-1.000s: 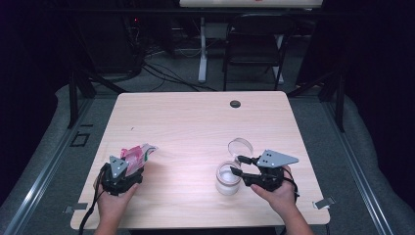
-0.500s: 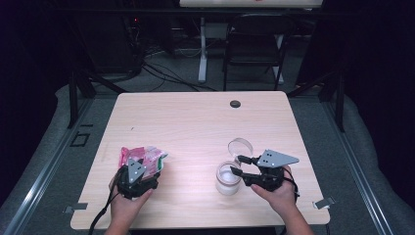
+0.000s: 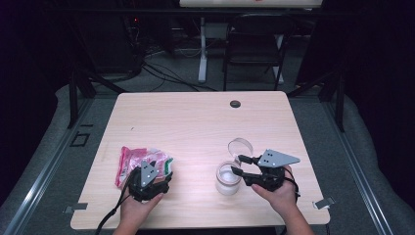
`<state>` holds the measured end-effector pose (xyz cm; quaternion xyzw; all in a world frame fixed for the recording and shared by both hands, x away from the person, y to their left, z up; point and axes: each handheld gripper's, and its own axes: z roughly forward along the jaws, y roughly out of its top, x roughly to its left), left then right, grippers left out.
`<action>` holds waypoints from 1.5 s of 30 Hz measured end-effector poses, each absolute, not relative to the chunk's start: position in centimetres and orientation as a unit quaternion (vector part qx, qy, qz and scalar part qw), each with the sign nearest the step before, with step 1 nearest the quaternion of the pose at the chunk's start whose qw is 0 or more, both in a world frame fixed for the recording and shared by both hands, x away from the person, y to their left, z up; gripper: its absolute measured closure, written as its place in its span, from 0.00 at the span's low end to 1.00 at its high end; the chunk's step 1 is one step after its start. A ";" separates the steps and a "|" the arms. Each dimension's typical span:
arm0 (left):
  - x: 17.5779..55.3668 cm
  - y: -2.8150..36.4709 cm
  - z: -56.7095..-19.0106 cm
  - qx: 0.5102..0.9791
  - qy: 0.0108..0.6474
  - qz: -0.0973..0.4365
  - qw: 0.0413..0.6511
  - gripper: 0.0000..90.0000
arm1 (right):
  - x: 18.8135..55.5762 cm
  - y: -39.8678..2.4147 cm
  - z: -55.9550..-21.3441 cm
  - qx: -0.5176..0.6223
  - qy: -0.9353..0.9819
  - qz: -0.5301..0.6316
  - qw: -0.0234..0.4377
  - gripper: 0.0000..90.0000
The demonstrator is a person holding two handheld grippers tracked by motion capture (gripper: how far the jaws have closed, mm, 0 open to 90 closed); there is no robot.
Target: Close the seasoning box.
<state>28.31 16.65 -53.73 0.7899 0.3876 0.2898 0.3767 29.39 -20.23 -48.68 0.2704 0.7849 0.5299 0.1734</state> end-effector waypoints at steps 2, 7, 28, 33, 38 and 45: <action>28.3 16.3 -53.8 0.795 0.381 0.288 0.374 0.34 | 29.4 -20.2 -48.7 0.270 0.784 0.531 0.173 0.58; 28.2 15.4 -53.8 0.802 0.369 0.285 0.374 0.34 | 29.2 -20.3 -48.4 0.269 0.784 0.531 0.176 0.58; 27.3 14.8 -52.3 0.799 0.361 0.265 0.400 0.34 | 28.9 -21.7 -47.2 0.285 0.776 0.530 0.189 0.67; 27.1 15.3 -51.8 0.793 0.364 0.264 0.411 0.36 | 28.8 -22.0 -46.7 0.285 0.778 0.527 0.191 0.74; 26.9 16.0 -51.0 0.783 0.368 0.268 0.425 0.37 | 28.6 -22.1 -46.3 0.286 0.778 0.524 0.199 0.79; 27.0 17.1 -50.5 0.773 0.377 0.275 0.430 0.42 | 28.6 -22.4 -46.1 0.287 0.776 0.525 0.200 0.85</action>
